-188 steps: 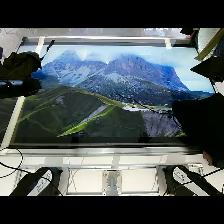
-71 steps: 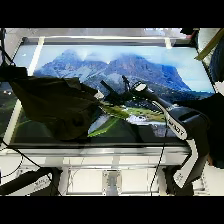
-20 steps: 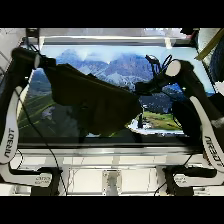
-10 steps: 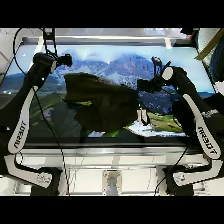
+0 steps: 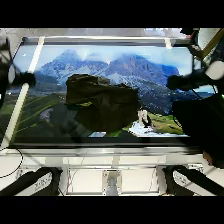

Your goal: Fold the clothes and pants, and hang the long-sleeved shirts on hangers.

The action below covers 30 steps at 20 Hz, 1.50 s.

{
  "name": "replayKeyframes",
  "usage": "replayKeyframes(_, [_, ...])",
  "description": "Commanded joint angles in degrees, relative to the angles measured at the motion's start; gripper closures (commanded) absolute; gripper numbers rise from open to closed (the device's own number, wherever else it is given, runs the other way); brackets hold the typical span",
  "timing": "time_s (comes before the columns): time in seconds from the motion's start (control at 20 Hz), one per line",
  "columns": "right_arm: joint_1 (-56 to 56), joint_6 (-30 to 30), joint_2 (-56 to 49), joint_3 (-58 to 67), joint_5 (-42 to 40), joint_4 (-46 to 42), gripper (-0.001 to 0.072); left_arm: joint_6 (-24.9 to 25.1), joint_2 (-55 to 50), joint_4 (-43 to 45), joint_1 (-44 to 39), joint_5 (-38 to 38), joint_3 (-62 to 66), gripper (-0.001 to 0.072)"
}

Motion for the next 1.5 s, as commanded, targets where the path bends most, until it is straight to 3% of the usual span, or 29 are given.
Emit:
replayKeyframes(0.0, [-2.6,-1.8,13.4,-13.2,1.5,-0.5,0.0329,-2.1,13.3,-11.5,1.9,-0.6,-19.6,-0.0007])
replayKeyframes(0.2, [-2.6,-1.8,27.6,-31.8,-3.7,11.7,0.033,-3.1,17.1,-32.1,2.0,11.6,-32.3,-0.0007])
replayKeyframes(0.35, [-2.5,-1.8,33.2,-34.1,-3.7,16.7,0.033,-2.4,12.7,-43.3,2.0,18.2,-35.0,0.0011])
replayKeyframes(0.4, [-2.5,-1.8,34.2,-33.8,-4.0,16.9,0.0329,-0.6,10.3,-46.2,2.0,18.3,-35.0,0.0021])
replayKeyframes(0.5, [-2.5,-1.8,35.9,-33.5,-5.3,16.8,0.033,3.5,5.8,-52.6,2.0,18.2,-35.1,0.014])
replayKeyframes(0.7, [-2.5,-1.7,36.2,-33.6,-5.2,17.0,0.033,13.8,-2.0,-64.6,1.9,18.9,-35.2,0.0141])
replayKeyframes(1.0, [-2.5,-1.2,36.2,-33.6,-5.2,18.5,0.033,17.3,-5.9,-66.8,1.9,20.8,-35.2,0.0164])
replayKeyframes(1.1, [-2.5,-0.6,36.2,-33.6,-5.3,18.5,0.033,17.3,-6.5,-67.0,1.6,22.5,-35.2,0.0358])
replayKeyframes(1.45, [-2.5,-0.4,36.2,-33.6,-5.2,20.0,0.033,17.3,-9.4,-67.0,-2.8,26.3,-35.2,0.0359])
